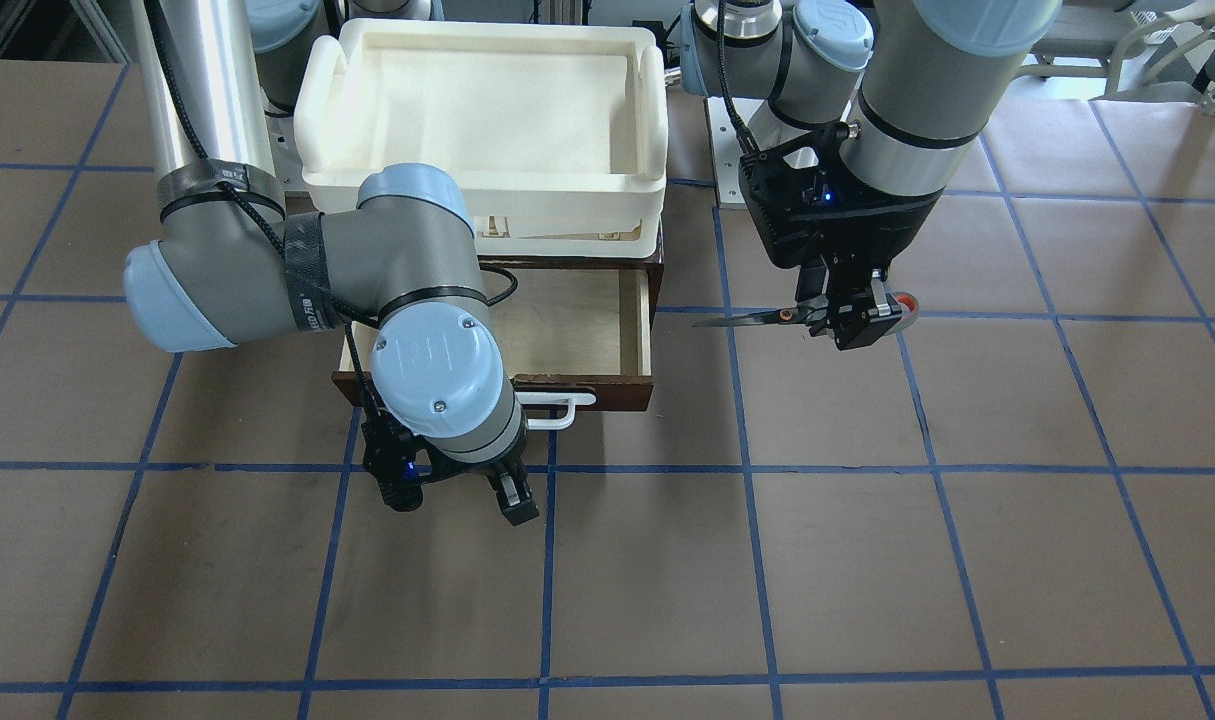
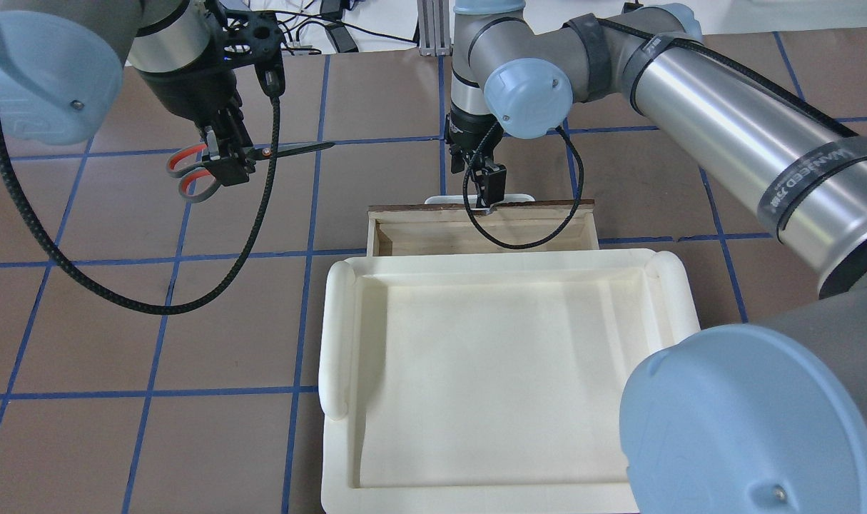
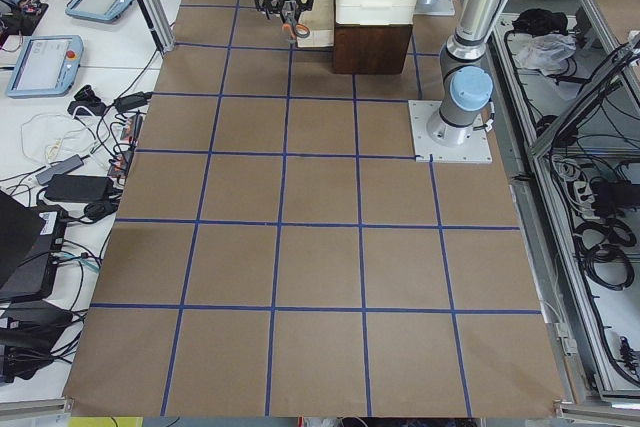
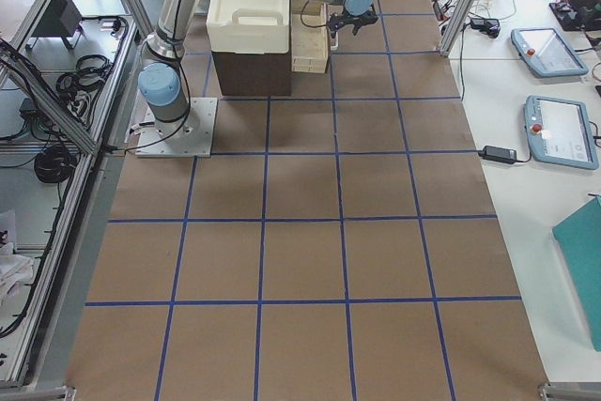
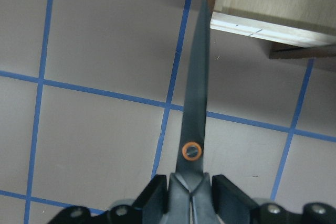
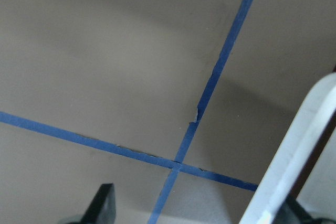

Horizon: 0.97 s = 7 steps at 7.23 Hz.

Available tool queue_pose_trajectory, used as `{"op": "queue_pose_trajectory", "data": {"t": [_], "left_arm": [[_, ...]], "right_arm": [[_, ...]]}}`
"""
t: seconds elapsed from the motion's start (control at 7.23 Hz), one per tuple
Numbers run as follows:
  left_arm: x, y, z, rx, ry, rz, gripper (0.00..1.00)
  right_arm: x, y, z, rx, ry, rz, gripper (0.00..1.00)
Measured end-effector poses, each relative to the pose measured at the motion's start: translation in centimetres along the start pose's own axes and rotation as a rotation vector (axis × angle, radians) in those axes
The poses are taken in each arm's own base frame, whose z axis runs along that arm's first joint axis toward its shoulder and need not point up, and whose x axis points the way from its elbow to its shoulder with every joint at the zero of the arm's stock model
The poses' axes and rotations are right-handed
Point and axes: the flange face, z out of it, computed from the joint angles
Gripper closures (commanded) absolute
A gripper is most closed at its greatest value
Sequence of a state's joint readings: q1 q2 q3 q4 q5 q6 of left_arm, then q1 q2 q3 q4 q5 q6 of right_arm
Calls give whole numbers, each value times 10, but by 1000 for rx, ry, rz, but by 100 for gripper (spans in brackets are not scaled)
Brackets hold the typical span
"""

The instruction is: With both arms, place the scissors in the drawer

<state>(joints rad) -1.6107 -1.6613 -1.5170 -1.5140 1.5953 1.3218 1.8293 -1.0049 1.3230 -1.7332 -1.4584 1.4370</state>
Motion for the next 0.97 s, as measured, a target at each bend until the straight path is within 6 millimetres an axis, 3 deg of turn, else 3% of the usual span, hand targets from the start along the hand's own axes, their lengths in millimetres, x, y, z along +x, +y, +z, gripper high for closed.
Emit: {"op": "queue_pose_trajectory", "data": {"t": [0.97], "left_arm": [[0,-1,0,1,0,-2,88]], "right_arm": [[-13,-18,3,12,-3,-20,0]]}}
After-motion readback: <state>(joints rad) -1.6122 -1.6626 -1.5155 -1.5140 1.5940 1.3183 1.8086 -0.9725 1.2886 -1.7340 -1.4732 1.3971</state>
